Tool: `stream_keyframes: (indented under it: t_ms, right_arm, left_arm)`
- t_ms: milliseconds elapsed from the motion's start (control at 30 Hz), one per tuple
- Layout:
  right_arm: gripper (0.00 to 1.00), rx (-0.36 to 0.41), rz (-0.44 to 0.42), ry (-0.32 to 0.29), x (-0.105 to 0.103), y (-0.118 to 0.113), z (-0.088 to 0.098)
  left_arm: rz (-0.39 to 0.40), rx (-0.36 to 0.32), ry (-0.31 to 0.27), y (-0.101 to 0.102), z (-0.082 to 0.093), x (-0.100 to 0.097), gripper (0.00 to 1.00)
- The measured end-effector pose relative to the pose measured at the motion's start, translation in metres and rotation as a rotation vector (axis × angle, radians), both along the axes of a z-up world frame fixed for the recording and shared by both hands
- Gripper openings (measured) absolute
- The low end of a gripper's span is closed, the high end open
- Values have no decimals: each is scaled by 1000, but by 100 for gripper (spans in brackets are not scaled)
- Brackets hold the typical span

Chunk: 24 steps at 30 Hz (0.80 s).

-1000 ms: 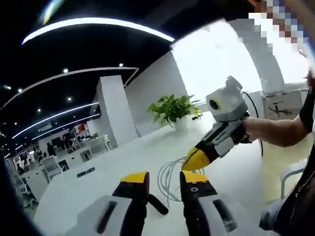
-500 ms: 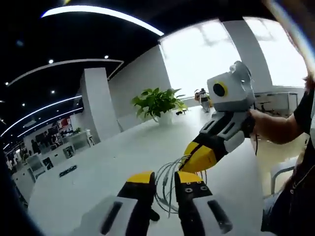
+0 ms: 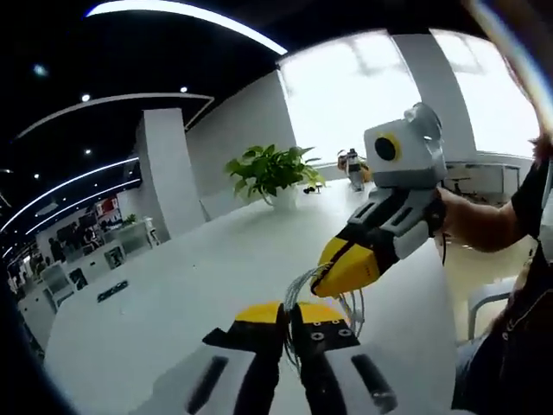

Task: Peel open the Velcro strap on the desktop, arrange the wired earphones neatly onto it, and close the Velcro strap to secure them.

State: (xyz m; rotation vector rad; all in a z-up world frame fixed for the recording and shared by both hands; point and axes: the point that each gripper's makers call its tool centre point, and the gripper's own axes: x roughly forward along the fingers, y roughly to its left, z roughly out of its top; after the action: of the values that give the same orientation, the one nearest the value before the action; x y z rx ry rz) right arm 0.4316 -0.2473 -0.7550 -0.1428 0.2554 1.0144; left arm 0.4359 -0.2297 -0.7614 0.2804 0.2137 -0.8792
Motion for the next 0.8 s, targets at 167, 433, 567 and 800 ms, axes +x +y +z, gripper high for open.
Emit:
stream_keyframes:
  t_ms: [167,433,567,800]
  right_arm:
    - [4,7,5,-34,2,0,1]
    - [14,86,4,-163,10,-3,13]
    - [19,134,1,-183,10,-13,17]
    - [22,260,-64,-31,13,-36,-7]
  left_arm:
    - [16,-47,36,0,3,1,8]
    - [74,-53,9,1,24,2,8]
    - [88,-76,-13,1,38,4,8]
    - [108,-85,-54,0,52,9,8]
